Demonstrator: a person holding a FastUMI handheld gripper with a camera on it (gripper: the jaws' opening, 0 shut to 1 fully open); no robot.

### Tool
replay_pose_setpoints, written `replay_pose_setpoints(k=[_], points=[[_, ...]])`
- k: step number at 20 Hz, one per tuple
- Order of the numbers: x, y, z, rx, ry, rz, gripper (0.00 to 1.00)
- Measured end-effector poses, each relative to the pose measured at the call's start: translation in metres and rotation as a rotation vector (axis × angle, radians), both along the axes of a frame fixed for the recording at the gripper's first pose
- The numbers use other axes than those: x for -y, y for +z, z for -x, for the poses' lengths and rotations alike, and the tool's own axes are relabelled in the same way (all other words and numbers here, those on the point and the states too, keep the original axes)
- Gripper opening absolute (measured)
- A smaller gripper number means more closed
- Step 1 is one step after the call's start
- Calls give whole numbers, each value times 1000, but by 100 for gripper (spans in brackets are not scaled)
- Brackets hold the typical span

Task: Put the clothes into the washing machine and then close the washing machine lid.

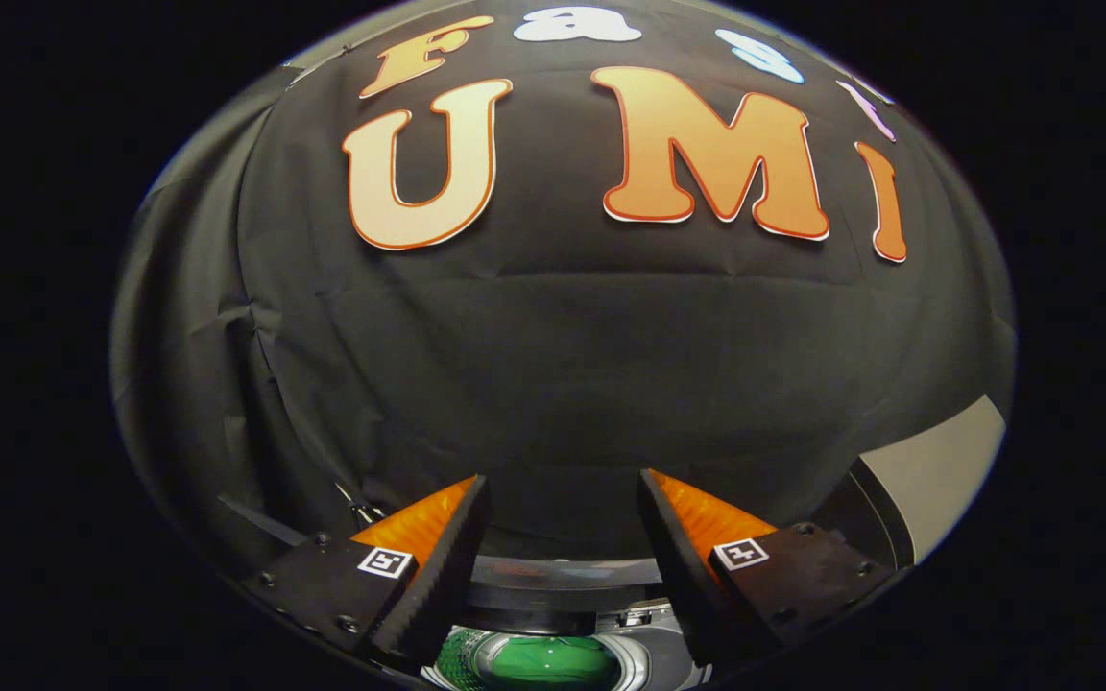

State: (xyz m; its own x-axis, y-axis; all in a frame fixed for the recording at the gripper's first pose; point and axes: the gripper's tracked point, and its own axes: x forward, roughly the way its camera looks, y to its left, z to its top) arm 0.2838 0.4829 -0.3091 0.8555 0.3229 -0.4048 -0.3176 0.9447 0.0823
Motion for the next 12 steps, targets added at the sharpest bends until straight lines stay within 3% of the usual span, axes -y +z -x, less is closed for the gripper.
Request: replay_pose_setpoints(k=[12], points=[[14, -10, 55, 19, 8, -6, 98]])
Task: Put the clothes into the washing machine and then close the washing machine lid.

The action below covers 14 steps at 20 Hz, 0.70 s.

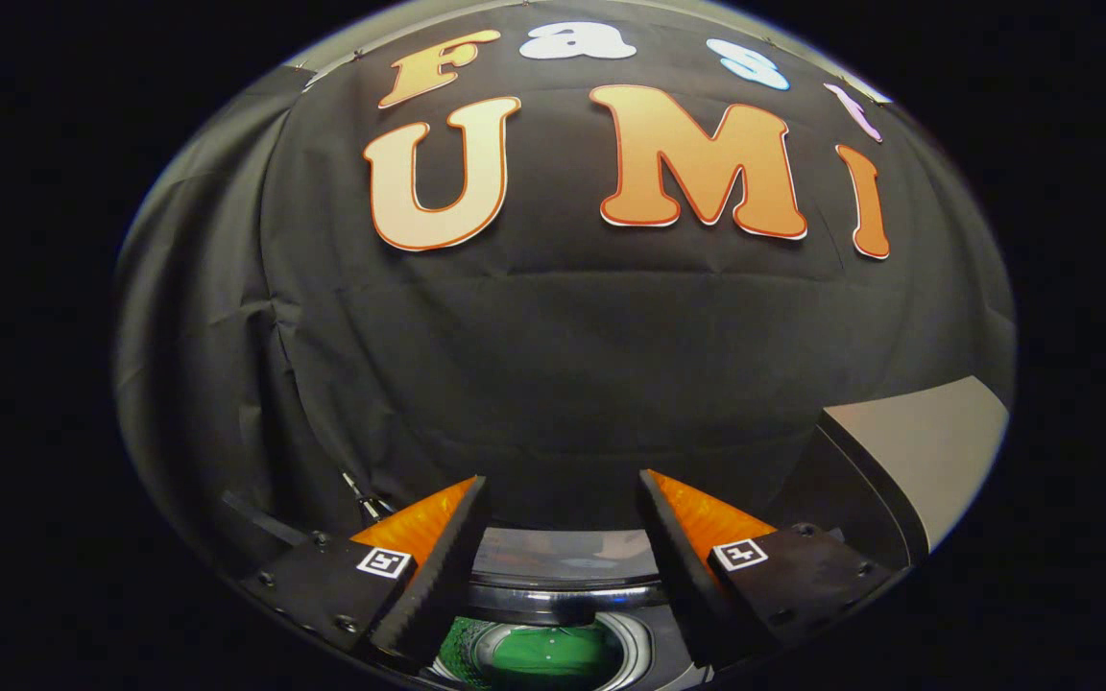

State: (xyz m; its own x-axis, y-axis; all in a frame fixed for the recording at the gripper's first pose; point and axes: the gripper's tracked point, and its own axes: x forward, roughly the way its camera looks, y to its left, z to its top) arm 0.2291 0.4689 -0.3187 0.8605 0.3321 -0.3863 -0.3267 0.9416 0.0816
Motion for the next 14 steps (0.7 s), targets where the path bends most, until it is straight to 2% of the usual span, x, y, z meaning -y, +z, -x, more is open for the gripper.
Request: replay_pose_setpoints(k=[10, 14], points=[[15, -29, 56, -7, 26, -9, 98], [20, -77, 89, -118, 53, -3, 98]])
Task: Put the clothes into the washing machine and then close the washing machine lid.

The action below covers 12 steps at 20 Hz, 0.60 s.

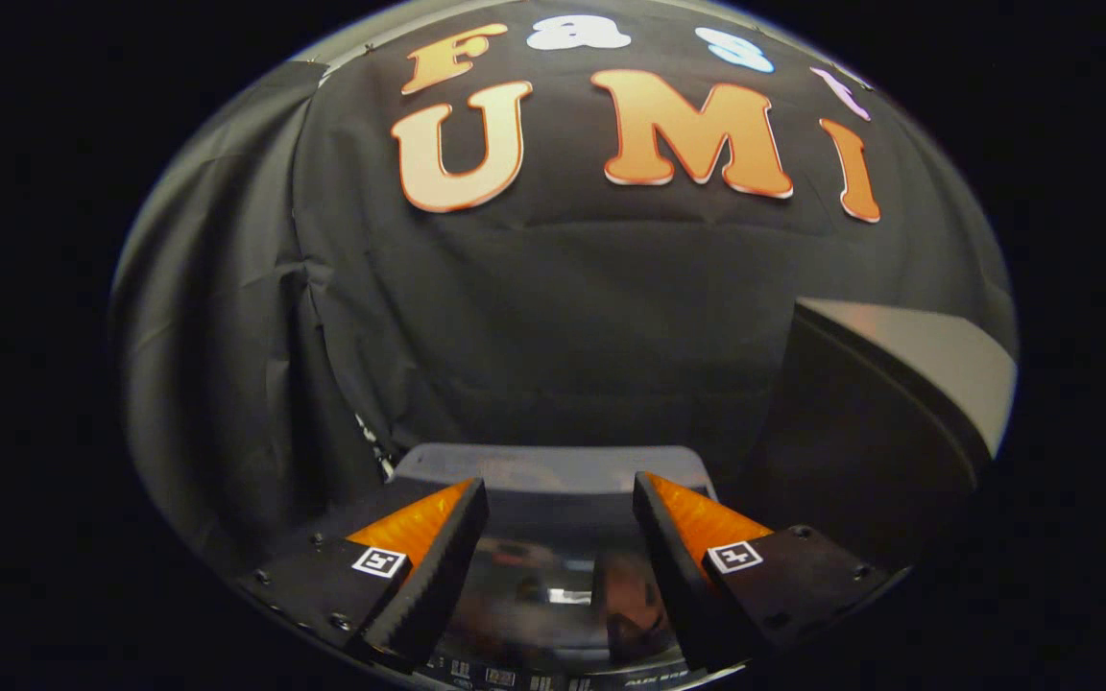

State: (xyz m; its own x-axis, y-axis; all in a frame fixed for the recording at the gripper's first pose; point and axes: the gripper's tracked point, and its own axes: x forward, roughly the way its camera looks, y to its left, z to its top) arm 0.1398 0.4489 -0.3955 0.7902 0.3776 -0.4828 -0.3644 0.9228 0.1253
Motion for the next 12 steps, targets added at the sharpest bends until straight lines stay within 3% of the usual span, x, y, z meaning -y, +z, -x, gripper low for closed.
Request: replay_pose_setpoints(k=[7, 12], points=[[5, -20, 11, -54, -13, 32, 98], [3, 42, 17, 37, -29, -6, 98]])
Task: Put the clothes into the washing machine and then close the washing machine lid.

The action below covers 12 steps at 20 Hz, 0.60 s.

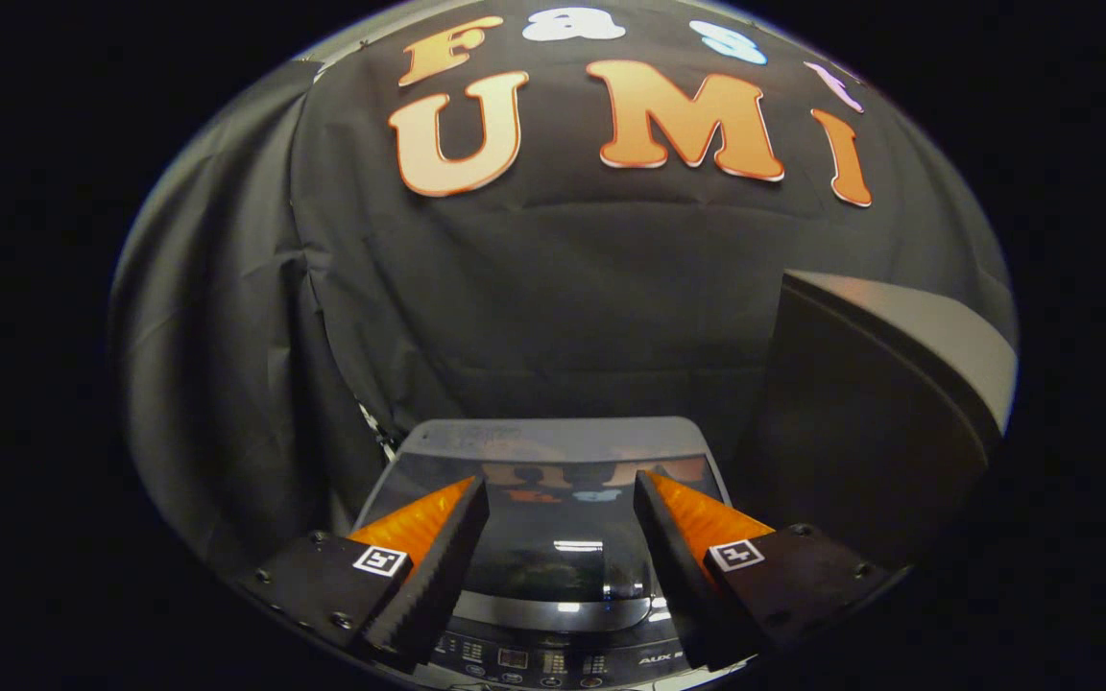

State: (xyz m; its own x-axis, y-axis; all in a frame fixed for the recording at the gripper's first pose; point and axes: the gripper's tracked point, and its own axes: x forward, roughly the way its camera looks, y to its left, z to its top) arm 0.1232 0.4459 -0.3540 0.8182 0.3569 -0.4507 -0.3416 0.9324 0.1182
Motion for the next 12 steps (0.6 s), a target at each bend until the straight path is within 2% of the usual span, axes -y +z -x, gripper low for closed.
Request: replay_pose_setpoints(k=[6, 9, 12], points=[[41, 113, 30, 177, -40, -73, 98], [77, 165, 48, 258, -58, -67, 98], [116, 218, 72, 332, -42, -86, 98]])
